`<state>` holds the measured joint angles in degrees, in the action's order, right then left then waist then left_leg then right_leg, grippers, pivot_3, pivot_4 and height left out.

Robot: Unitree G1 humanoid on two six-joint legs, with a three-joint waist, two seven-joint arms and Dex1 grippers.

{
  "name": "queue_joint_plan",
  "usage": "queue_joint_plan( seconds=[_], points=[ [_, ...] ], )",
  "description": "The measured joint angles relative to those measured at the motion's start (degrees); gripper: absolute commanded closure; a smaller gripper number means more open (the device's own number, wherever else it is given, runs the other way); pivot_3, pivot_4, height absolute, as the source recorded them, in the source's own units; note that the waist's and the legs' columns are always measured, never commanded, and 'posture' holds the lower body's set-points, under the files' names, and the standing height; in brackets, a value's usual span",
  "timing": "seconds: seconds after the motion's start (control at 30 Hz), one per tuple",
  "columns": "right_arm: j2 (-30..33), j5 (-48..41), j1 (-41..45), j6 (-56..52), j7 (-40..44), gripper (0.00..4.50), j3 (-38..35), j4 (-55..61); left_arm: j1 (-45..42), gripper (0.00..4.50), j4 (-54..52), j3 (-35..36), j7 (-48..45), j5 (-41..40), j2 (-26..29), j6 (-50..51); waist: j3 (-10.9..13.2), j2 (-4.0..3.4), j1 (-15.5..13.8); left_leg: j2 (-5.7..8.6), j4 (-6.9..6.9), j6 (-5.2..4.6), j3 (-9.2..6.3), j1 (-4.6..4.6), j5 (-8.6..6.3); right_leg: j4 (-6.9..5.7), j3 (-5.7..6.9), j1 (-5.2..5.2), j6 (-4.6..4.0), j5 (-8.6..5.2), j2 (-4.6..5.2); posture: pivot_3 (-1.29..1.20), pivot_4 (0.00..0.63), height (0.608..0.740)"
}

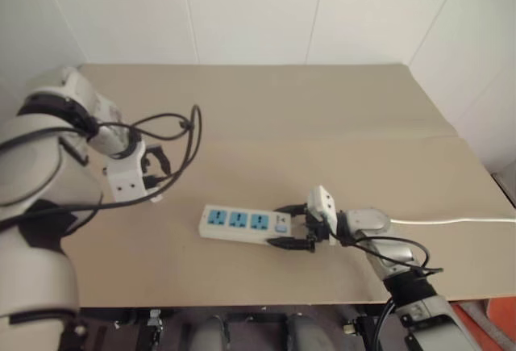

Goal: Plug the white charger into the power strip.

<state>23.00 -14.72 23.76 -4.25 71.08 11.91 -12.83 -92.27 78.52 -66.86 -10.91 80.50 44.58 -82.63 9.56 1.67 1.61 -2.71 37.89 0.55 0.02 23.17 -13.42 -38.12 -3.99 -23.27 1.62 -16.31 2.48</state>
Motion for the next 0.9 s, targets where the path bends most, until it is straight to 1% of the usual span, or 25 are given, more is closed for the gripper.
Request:
queue_joint_plan(
  seconds=[0.13,0.23,0.4,0.57,0.73,0.8,0.9],
  points=[
    [0.2,0.0,0.0,-0.4,-0.2,1.05,0.0,0.3,0.2,0.0,1.9,2.5,-7.4,-4.0,-0.3,-0.9,0.0,0.0,-0.2,0.0,0.0,0.0,0.0,-0.02,0.0,-0.02,0.0,0.01,0.0,0.0,-0.01,0.0,0.15,0.74],
    [0.3,0.0,-0.1,-0.9,-0.4,1.05,0.1,0.7,2.2,0.0,3.6,6.6,-15.7,-9.3,-1.3,-0.6,0.0,0.0,-0.2,0.0,0.0,0.0,0.01,-0.05,0.0,-0.05,0.0,0.02,0.0,0.0,-0.01,0.0,0.15,0.74],
    [0.6,0.0,-0.5,-1.6,-0.9,1.05,0.1,1.8,6.8,0.0,4.7,13.6,-30.3,-18.4,-3.6,2.9,0.0,0.0,-0.3,0.0,0.04,0.0,0.0,-0.01,0.01,-0.08,0.01,0.02,-0.01,0.0,-0.01,0.0,0.15,0.74],
    [1.2,-0.1,-1.5,-2.6,-1.7,1.05,0.1,3.5,8.2,0.0,4.1,19.0,-42.5,-25.4,-3.7,6.1,0.0,0.0,-0.5,0.0,0.05,0.0,-0.01,-0.02,0.01,-0.08,0.01,0.03,-0.01,0.0,-0.01,0.0,0.15,0.74],
    [1.4,-0.1,-2.5,-3.5,-2.7,1.05,0.0,5.2,10.2,0.0,3.0,22.1,-50.8,-29.7,-3.6,9.3,0.0,0.0,-0.6,0.0,0.08,0.0,-0.02,-0.03,0.01,-0.09,0.01,0.06,-0.01,0.0,-0.01,0.0,0.15,0.74],
    [1.4,-0.2,-2.7,-3.8,-3.0,1.05,0.0,5.6,10.3,0.0,2.4,22.7,-52.6,-31.0,-3.3,10.3,0.0,0.0,-0.6,0.0,0.08,0.0,-0.03,-0.02,0.01,-0.09,0.01,0.06,-0.01,0.0,-0.01,0.0,0.15,0.74],
    [1.4,-0.2,-2.9,-3.9,-3.2,1.05,0.0,5.9,10.4,0.0,1.1,22.8,-52.6,-31.0,-3.0,11.6,0.0,0.01,-0.6,0.0,0.08,0.0,-0.04,-0.03,0.01,-0.09,0.01,0.07,-0.01,0.0,-0.01,0.0,0.15,0.74]
  ],
)
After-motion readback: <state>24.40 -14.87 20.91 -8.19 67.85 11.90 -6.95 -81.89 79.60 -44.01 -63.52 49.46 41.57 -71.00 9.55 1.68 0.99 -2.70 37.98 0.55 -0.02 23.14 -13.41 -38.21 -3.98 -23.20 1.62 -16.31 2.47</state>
